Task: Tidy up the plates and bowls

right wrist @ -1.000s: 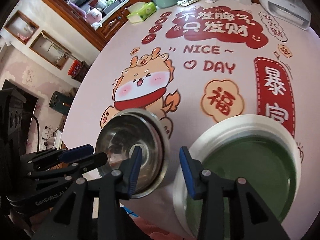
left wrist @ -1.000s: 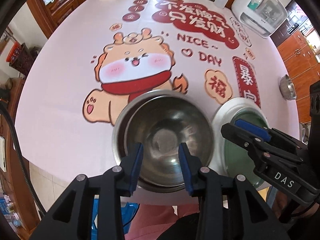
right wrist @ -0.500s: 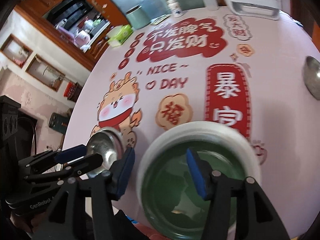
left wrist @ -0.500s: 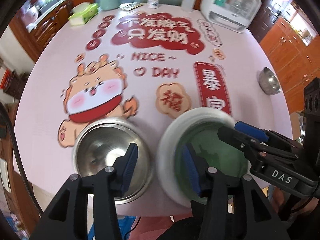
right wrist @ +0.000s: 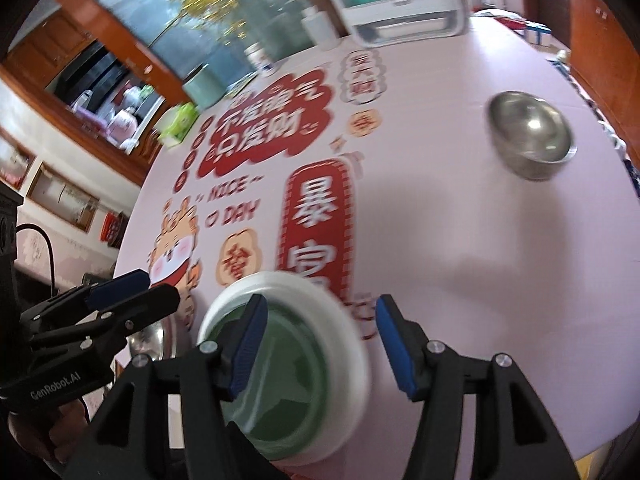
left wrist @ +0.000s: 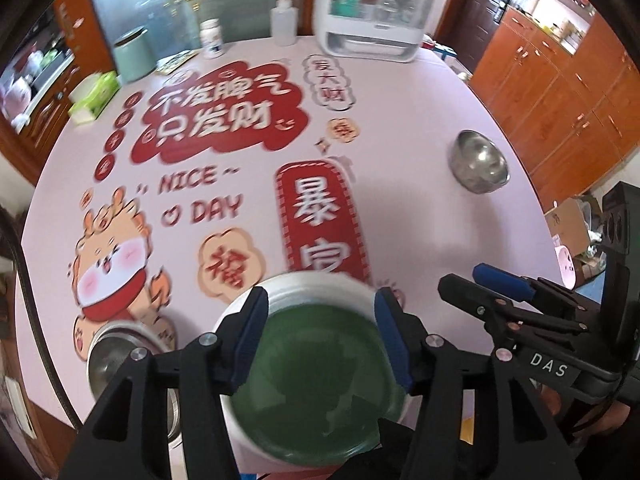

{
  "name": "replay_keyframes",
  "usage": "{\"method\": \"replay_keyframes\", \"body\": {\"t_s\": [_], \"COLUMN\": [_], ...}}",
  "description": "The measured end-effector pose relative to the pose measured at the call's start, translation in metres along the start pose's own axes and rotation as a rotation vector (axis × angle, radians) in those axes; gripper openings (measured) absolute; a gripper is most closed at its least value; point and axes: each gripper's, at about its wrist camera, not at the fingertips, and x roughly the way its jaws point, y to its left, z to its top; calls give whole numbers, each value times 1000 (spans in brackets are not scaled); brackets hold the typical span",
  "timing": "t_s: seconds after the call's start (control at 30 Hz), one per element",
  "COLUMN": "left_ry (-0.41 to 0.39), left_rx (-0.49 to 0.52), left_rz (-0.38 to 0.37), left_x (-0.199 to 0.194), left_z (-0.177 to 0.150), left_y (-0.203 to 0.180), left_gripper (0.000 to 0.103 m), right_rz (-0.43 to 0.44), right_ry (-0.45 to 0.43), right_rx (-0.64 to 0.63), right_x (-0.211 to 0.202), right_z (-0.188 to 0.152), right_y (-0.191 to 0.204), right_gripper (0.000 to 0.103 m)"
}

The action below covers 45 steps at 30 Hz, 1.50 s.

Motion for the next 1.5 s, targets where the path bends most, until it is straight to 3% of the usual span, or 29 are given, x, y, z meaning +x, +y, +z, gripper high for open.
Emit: {"method": "replay_keyframes", "body": {"t_s": [0.5,0.93,1.27,1.5], "left_ry": [-35,0,-18,-32], "left_rx": [78,87,103,94], "left_rz": [13,2,-39,-97], "left_x": [39,89,122,147], "left_z": [61,122,149,160], "left_y": [-88,-139,-171,-185], "left_gripper": [57,57,57,57], "right_rz": [-83,-168,-146,-129], "right_ry": [-60,-113,-209,-210], "right_rx": [92,136,158,185], "right_x": [-28,-26,-15,1], "right_z": [34,73,83,90], "right_y": [-104,-168,-199,-213], "right_gripper": [57,57,57,57]}}
